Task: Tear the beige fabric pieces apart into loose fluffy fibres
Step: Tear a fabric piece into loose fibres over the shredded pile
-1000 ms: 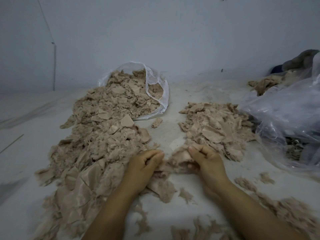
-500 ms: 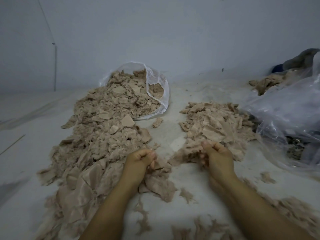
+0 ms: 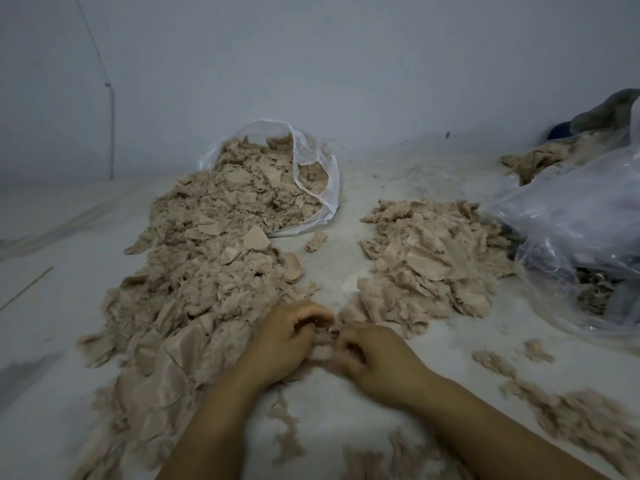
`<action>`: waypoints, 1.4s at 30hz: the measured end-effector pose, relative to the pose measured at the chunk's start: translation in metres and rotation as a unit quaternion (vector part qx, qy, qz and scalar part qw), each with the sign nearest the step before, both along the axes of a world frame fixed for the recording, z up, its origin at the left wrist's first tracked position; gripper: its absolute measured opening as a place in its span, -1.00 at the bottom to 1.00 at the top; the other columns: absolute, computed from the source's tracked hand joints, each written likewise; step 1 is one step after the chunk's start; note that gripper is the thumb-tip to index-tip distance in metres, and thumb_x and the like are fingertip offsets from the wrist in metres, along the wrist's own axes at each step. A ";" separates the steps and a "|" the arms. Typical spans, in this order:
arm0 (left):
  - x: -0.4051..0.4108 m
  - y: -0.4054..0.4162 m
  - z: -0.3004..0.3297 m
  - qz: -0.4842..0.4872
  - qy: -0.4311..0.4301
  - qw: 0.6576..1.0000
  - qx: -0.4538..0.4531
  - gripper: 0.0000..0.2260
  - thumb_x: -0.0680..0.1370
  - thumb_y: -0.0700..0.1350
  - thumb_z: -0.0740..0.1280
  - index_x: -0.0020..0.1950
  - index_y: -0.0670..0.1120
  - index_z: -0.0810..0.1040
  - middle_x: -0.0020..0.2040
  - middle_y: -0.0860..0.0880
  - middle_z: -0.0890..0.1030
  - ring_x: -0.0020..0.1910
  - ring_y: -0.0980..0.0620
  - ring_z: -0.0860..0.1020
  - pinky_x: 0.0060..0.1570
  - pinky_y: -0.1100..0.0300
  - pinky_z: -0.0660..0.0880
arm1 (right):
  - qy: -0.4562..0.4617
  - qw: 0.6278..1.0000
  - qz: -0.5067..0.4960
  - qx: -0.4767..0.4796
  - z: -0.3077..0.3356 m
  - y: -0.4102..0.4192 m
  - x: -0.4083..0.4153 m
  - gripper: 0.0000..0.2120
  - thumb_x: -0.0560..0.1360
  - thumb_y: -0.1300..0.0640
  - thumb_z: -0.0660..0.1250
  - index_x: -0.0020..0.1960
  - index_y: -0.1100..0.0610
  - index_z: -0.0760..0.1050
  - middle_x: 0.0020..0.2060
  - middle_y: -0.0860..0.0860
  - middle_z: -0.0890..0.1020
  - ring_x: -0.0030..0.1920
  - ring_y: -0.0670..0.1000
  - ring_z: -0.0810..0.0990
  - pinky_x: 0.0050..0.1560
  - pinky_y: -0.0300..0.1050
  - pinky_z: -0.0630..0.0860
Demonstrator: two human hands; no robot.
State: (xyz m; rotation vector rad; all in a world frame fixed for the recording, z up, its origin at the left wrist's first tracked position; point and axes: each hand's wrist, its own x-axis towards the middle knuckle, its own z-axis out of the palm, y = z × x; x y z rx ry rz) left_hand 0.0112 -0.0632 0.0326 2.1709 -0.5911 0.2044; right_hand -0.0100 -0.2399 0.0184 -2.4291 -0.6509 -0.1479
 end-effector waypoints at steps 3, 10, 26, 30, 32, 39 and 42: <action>-0.002 0.004 0.002 -0.034 -0.024 0.996 0.082 -0.93 0.50 -0.08 0.40 -0.06 0.09 0.61 -0.19 0.27 0.58 -0.14 0.38 0.52 -0.14 0.54 0.35 | 0.073 0.967 -0.081 0.231 0.000 -0.006 0.004 -0.76 0.56 0.10 0.28 -0.29 0.03 0.40 -0.45 -0.15 0.50 -0.41 -0.19 0.42 -0.33 -0.31 0.33; -0.005 0.001 0.007 -0.028 0.070 0.997 -0.032 -0.69 0.58 -0.17 0.28 -0.32 0.11 0.56 -0.50 0.09 0.50 -0.48 0.18 0.42 -0.38 0.36 0.35 | 0.173 0.932 -0.062 0.313 0.000 -0.008 0.003 -0.68 0.36 -0.07 0.50 0.05 -0.09 0.48 -0.19 -0.14 0.57 -0.21 -0.17 0.56 -0.20 -0.32 0.45; -0.006 -0.004 0.007 -0.074 0.120 0.978 -0.155 -0.73 0.47 -0.10 0.24 -0.45 0.01 0.40 -0.54 0.13 0.36 -0.53 0.23 0.27 -0.47 0.37 0.23 | 0.200 0.888 -0.027 0.414 0.004 -0.004 0.000 -0.72 0.38 0.01 0.47 -0.07 0.19 0.54 -0.32 0.09 0.58 -0.29 0.00 0.56 -0.22 -0.16 0.50; -0.005 -0.005 0.004 -0.067 0.099 0.985 -0.126 -0.68 0.56 -0.18 0.31 -0.41 0.00 0.45 -0.52 0.14 0.41 -0.51 0.24 0.33 -0.43 0.39 0.27 | 0.162 0.915 -0.050 0.365 0.000 -0.003 0.002 -0.86 0.49 0.26 0.38 -0.21 0.07 0.58 -0.42 -0.04 0.62 -0.39 -0.08 0.54 -0.31 -0.28 0.49; -0.004 -0.005 0.004 -0.055 0.095 0.988 -0.112 -0.72 0.55 -0.22 0.31 -0.35 -0.01 0.50 -0.50 0.16 0.45 -0.49 0.27 0.36 -0.41 0.42 0.29 | 0.159 0.911 -0.056 0.377 0.001 -0.003 0.001 -0.87 0.51 0.20 0.36 -0.20 0.07 0.59 -0.41 -0.03 0.62 -0.38 -0.08 0.54 -0.32 -0.28 0.49; -0.003 -0.009 0.001 -0.065 0.109 0.983 -0.133 -0.81 0.54 -0.21 0.30 -0.28 -0.09 0.54 -0.42 0.08 0.49 -0.40 0.13 0.42 -0.35 0.30 0.36 | 0.166 0.933 -0.013 0.318 0.001 0.002 -0.004 -0.71 0.29 -0.01 0.55 -0.04 0.01 0.58 -0.30 -0.03 0.62 -0.36 -0.10 0.48 -0.30 -0.26 0.46; -0.002 -0.011 0.000 -0.044 0.100 0.986 -0.127 -0.74 0.55 -0.22 0.30 -0.34 -0.05 0.48 -0.47 0.12 0.42 -0.46 0.19 0.35 -0.40 0.34 0.29 | 0.157 0.933 -0.035 0.322 0.001 0.003 -0.002 -0.91 0.46 0.20 0.44 -0.20 0.10 0.57 -0.45 -0.02 0.55 -0.43 -0.06 0.47 -0.35 -0.20 0.44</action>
